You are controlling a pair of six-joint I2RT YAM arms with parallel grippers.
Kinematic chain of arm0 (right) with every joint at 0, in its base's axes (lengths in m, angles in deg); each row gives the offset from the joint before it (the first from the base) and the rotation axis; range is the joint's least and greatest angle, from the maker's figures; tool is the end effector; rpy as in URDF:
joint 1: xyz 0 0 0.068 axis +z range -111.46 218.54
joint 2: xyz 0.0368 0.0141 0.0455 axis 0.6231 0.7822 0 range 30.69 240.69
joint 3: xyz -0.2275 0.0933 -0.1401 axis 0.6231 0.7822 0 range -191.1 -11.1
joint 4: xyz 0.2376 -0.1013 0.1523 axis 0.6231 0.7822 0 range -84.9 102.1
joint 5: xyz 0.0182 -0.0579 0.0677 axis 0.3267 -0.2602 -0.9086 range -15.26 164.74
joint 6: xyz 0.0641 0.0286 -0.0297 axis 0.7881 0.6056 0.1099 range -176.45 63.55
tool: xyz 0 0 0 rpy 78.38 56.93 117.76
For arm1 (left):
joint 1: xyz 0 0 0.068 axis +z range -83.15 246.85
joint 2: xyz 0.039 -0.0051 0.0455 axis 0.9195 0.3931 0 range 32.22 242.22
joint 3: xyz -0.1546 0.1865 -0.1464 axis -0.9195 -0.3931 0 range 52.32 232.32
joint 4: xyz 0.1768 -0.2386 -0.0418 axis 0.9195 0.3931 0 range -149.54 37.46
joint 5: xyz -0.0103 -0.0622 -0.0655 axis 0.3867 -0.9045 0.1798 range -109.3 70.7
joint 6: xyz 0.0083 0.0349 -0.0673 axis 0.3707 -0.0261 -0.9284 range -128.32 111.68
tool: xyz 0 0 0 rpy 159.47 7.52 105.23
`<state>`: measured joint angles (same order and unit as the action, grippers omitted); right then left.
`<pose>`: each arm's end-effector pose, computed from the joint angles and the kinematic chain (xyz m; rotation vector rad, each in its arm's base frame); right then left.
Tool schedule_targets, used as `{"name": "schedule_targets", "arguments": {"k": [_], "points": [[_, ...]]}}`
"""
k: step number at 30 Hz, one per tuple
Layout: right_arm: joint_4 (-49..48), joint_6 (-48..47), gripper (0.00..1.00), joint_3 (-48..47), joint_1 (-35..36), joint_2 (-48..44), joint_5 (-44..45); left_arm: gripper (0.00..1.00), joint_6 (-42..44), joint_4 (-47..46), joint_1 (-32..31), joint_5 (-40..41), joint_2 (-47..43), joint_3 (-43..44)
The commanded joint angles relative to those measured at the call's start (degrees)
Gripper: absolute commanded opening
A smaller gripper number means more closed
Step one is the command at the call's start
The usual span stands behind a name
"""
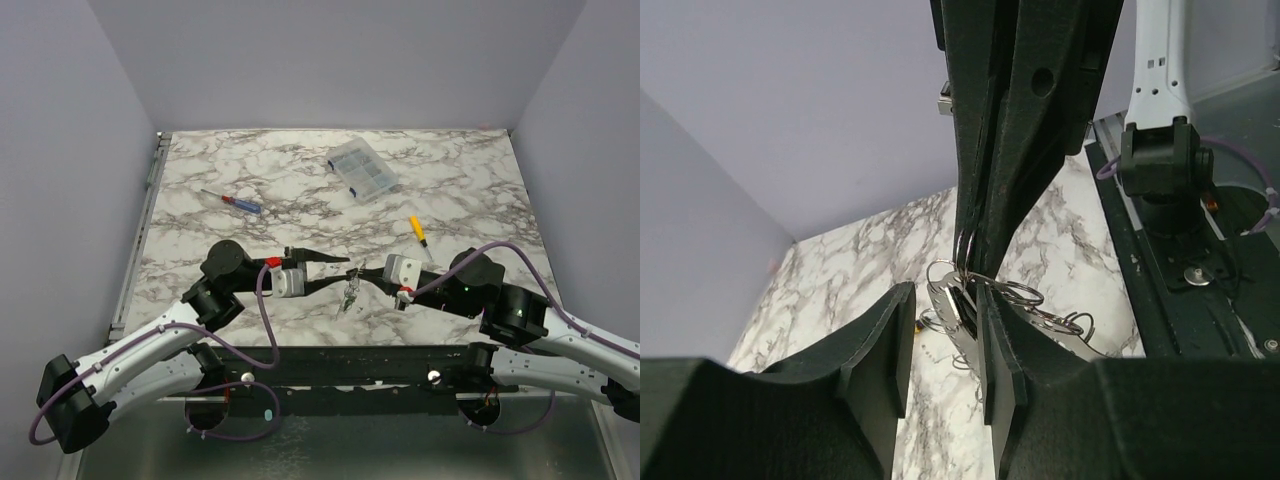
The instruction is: Put the keys on the keyring
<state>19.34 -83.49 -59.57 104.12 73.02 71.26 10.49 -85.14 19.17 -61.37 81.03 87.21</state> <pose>0.0921 0.2126 0.3691 -1.2917 1.1703 0.5489 0.1364 -0.2144 0.3344 1.2658 0.7750 -0.9107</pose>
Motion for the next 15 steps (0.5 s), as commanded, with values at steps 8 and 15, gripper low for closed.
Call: {"name": "schedule_targets", "arguments": {"k": [8, 15], "points": [[-3.3, -1.1, 0.01, -0.5, 0.2, 1.0, 0.6, 0.39, -1.4, -1.0, 0.2, -4.1, 1.2, 0.3], [-3.7, -1.4, 0.01, -0.6, 0.3, 1.4, 0.5, 0.37, -1.4, -1.0, 0.0, -4.2, 1.8, 0.3]]}}
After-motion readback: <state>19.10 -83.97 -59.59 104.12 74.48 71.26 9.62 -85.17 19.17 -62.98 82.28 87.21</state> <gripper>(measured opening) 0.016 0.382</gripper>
